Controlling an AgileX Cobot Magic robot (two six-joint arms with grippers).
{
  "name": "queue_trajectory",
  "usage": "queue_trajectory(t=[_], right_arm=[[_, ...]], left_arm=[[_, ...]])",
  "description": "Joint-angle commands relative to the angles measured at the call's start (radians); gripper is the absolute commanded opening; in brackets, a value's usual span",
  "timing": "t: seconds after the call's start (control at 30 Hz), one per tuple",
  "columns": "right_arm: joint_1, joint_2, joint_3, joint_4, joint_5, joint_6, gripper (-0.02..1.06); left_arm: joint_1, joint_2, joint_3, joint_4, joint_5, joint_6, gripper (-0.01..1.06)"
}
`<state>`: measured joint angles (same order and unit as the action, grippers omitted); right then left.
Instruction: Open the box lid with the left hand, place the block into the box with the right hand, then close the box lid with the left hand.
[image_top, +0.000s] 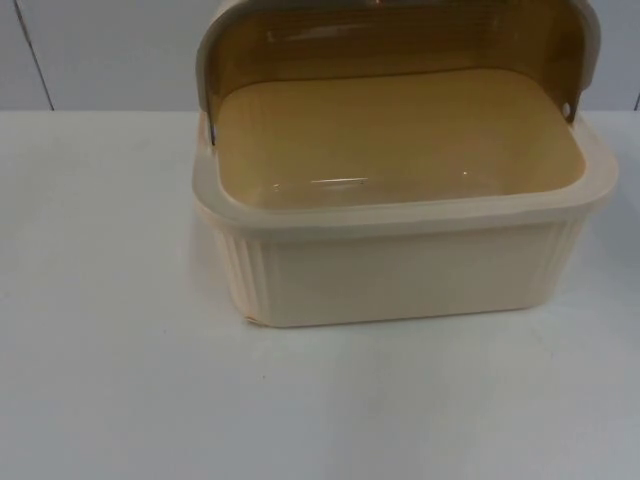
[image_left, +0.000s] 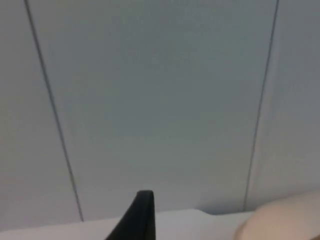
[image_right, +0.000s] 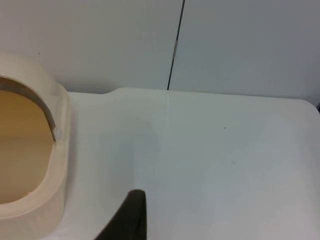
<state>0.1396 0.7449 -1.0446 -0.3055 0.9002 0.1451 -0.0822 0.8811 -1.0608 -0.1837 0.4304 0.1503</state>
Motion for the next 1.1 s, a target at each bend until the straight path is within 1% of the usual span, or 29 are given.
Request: queue_trajectory(t=[0.0,0.03,0.1,0.13,0.17,0.2,0.23,0.27,0.3,0.43,0.5,0.63,0.77,0.83,0.93,1.0,1.03,1.07], right_arm=[[0.001,-0.005,-0.007,-0.002,0.001,0.001,1.05],[0.001,-0.005,-0.007,-0.002,0.001,0.001,1.05],[0.001,-0.005,-0.007,-0.002,0.001,0.001,1.05],[0.001,-0.005,-0.007,-0.002,0.001,0.001,1.05],[0.001,-0.005,-0.007,-0.002,0.001,0.001,1.05],[0.001,-0.005,-0.007,-0.002,0.001,0.001,1.05],[0.001,-0.005,-0.007,-0.002,0.001,0.001,1.05],[0.001,-0.005,-0.007,-0.002,0.001,0.001,1.05],[0.001,-0.005,-0.007,-0.002,0.001,0.001,1.05],[0.001,-0.005,-0.007,-0.002,0.001,0.001,1.05],[0.001,-0.001,-0.007,-0.002,0.001,0.005,1.05],[0.001,0.044,-0.002,0.004,0.016,0.013,1.05],[-0.002,0.106,0.064,0.000,-0.023,0.022,1.05],[-0.003,0.125,0.084,-0.004,-0.026,0.022,1.05],[-0.005,0.173,0.174,-0.002,-0.085,0.020,1.05],[-0.012,0.207,0.225,0.055,-0.142,-0.010,1.05],[-0.012,0.207,0.225,0.055,-0.142,-0.010,1.05],[-0.025,0.229,0.246,0.093,-0.175,-0.024,1.05]], left_arm=[[0.003,-0.033,0.009,0.109,-0.009,-0.086,1.02],[0.003,-0.036,0.010,0.144,-0.007,-0.108,1.02],[0.003,-0.038,0.010,0.266,0.032,-0.221,1.02],[0.003,-0.038,0.010,0.266,0.032,-0.221,1.02],[0.003,-0.038,0.010,0.326,0.048,-0.269,1.02],[0.003,-0.036,0.010,0.392,0.080,-0.388,1.02],[0.003,-0.036,0.010,0.413,0.087,-0.430,1.03],[0.003,-0.036,0.010,0.453,0.099,-0.500,1.05],[0.003,-0.036,0.010,0.488,0.117,-0.531,1.05],[0.003,-0.036,0.010,0.545,0.119,-0.552,1.05],[0.003,-0.036,0.010,0.544,0.107,-0.552,1.05],[0.003,-0.036,0.010,0.538,0.110,-0.552,1.05],[0.003,-0.036,0.010,0.538,0.112,-0.552,1.05],[0.003,-0.036,0.010,0.540,0.112,-0.548,1.05],[-0.004,-0.046,0.010,0.542,0.114,-0.548,1.05],[-0.021,-0.053,0.010,0.551,0.114,-0.548,1.05],[-0.021,-0.053,0.010,0.551,0.114,-0.548,1.05],[-0.033,-0.053,0.010,0.559,0.114,-0.548,1.05]])
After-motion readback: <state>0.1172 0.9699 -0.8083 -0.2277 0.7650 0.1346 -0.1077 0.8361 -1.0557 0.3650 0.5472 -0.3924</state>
